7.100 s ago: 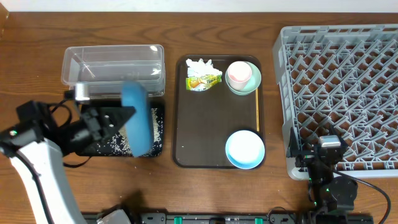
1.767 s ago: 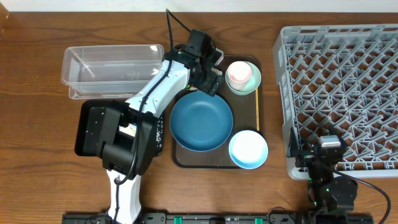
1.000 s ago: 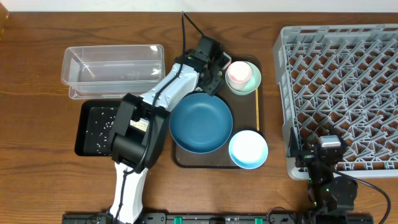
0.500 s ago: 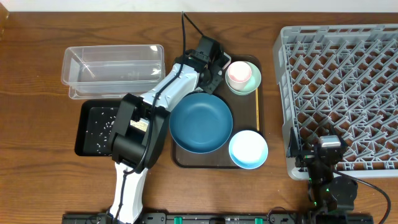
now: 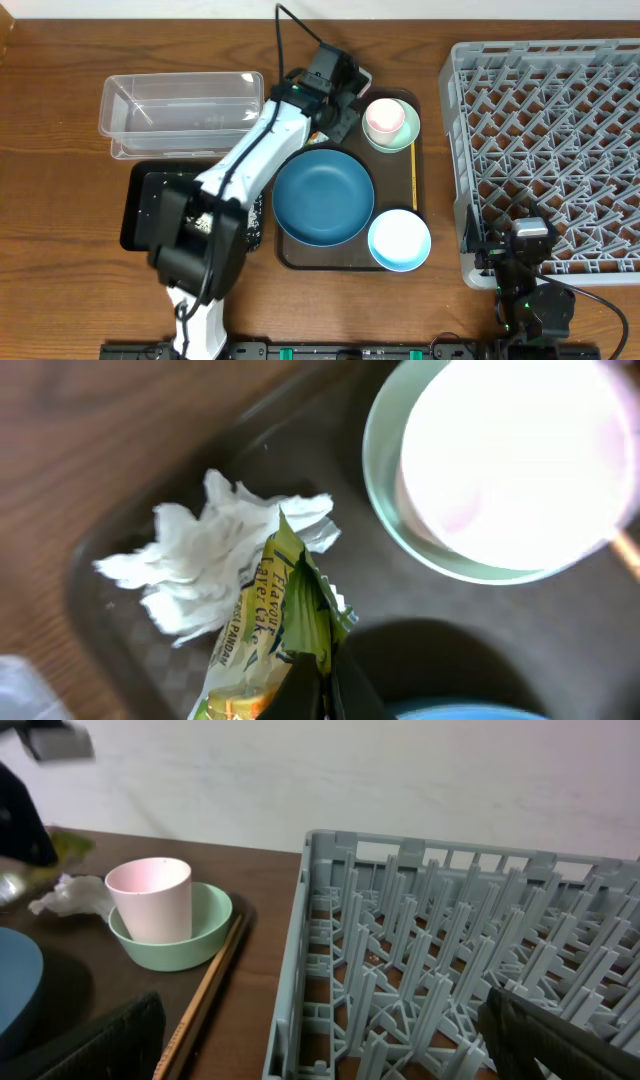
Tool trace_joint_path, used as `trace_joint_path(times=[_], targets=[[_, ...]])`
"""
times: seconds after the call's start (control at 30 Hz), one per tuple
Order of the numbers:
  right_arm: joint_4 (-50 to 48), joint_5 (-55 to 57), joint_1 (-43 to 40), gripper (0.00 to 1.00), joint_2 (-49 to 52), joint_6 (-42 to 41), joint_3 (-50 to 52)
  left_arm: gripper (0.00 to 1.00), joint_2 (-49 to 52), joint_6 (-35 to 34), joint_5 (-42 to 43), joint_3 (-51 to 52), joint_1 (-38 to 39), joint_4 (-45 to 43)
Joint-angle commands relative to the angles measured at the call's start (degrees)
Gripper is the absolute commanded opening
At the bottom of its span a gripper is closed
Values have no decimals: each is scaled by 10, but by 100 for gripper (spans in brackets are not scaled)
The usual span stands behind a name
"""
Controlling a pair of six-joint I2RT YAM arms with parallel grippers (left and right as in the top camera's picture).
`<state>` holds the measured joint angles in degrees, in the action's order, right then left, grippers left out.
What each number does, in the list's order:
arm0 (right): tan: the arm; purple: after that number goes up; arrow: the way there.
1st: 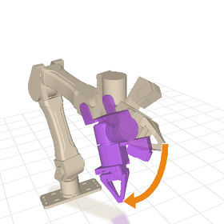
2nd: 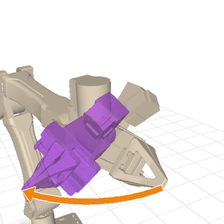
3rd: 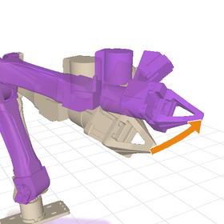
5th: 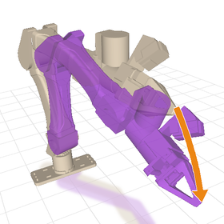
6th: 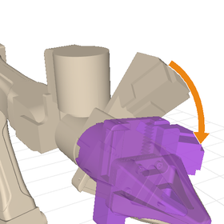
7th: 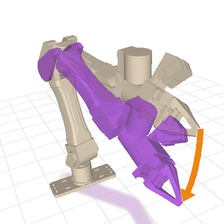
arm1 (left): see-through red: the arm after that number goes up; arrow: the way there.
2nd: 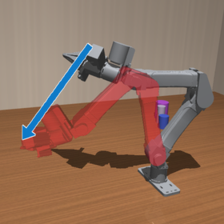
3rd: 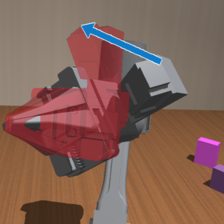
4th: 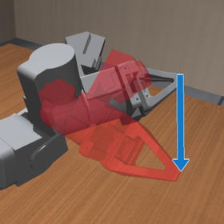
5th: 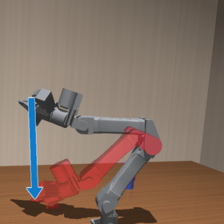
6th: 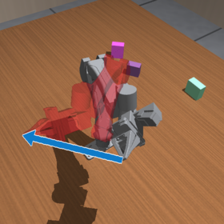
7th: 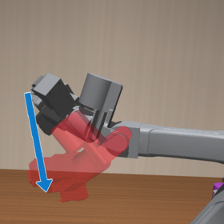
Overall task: Sort waste into correct bins and load items into the dishwasher rack
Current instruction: 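Grasp the yellow snack wrapper with the left gripper and lift it, then carry the wrapper to the clear plastic bin and release it inside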
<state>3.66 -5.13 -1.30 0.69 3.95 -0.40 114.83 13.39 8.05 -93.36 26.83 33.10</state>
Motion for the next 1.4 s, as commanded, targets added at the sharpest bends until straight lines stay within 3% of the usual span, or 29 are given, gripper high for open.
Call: trace_joint_path(times=[0.0,0.27,0.37,0.5,0.67,0.83,1.23,1.37], targets=[[2,4,2,99,-3,-7,1,6,-28,-15,-39,-5,0,-2],[2,4,2,99,-3,-7,1,6,-64,-17,-244,-5,-20,-89],[2,4,2,99,-3,-7,1,6,-63,-17,-286,-5,-48,-110],[2,4,2,99,-3,-7,1,6,-63,-33,-285,-5,-104,-107],[2,4,2,99,-3,-7,1,6,-62,-135,-275,-5,-175,-85],[2,4,2,99,-3,-7,1,6,-58,-153,-169,-5,-228,-65],[2,4,2,99,-3,-7,1,6,-55,-172,-147,-5,-252,19],[2,4,2,99,-3,-7,1,6,-49,-234,-151,-5,-252,36]])
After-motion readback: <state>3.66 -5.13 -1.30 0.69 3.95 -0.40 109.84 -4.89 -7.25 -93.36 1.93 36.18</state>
